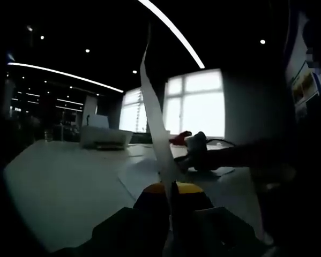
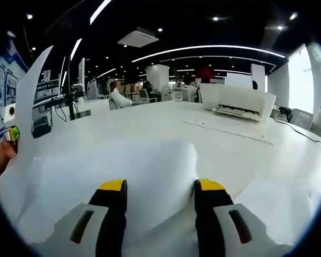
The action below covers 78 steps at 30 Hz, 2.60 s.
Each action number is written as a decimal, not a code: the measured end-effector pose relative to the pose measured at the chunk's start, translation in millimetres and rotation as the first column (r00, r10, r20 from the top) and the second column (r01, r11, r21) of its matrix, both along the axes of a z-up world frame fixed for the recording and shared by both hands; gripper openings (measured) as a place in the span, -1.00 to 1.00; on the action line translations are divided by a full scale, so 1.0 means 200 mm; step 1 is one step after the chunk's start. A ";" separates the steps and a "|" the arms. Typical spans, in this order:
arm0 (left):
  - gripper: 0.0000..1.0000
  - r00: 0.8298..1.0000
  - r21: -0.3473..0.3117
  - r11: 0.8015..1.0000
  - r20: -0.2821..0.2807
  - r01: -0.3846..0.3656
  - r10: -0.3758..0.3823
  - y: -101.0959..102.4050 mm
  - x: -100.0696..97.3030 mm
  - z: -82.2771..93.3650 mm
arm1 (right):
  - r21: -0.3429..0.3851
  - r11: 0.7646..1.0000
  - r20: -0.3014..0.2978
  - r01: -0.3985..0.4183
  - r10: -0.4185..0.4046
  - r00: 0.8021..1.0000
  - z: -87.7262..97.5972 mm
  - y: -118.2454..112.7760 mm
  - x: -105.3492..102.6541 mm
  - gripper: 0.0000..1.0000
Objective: Organize the stack of printing papers by aligning and flattening the scattered papers on the table
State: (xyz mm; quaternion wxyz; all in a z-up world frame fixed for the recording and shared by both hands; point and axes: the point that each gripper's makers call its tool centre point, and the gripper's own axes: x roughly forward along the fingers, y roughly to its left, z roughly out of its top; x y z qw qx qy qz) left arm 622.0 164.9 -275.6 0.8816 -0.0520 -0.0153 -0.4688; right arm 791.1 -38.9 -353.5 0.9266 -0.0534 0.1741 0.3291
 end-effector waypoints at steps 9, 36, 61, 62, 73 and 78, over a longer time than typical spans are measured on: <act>-0.88 1.000 0.013 1.000 -0.002 0.004 -0.004 -0.02 0.00 -0.01 | -0.007 0.998 0.001 -0.069 0.069 0.998 0.01 0.05 -0.06 -0.51; -0.88 1.000 0.004 1.000 0.005 0.009 -0.009 -0.01 0.00 0.00 | 0.149 0.981 0.040 -0.125 0.121 0.992 0.19 0.04 -0.12 -1.00; -0.88 1.000 -0.018 1.000 0.007 0.008 -0.008 0.00 0.01 0.01 | 0.329 0.928 0.223 -0.174 0.103 0.969 0.72 0.04 -0.25 -1.00; -0.88 1.000 -0.018 1.000 0.007 0.009 -0.008 0.00 0.01 0.01 | 0.330 0.928 0.232 -0.176 0.101 0.967 0.74 0.04 -0.26 -1.00; -0.88 1.000 -0.021 1.000 0.007 0.011 -0.011 0.00 0.00 0.02 | 0.301 0.936 0.320 -0.182 0.080 0.944 0.90 -0.02 -0.32 -1.00; -0.88 1.000 -0.022 1.000 0.004 0.009 -0.009 0.00 0.00 0.02 | 0.265 0.952 0.354 -0.151 0.050 0.934 0.94 -0.07 -0.34 -1.00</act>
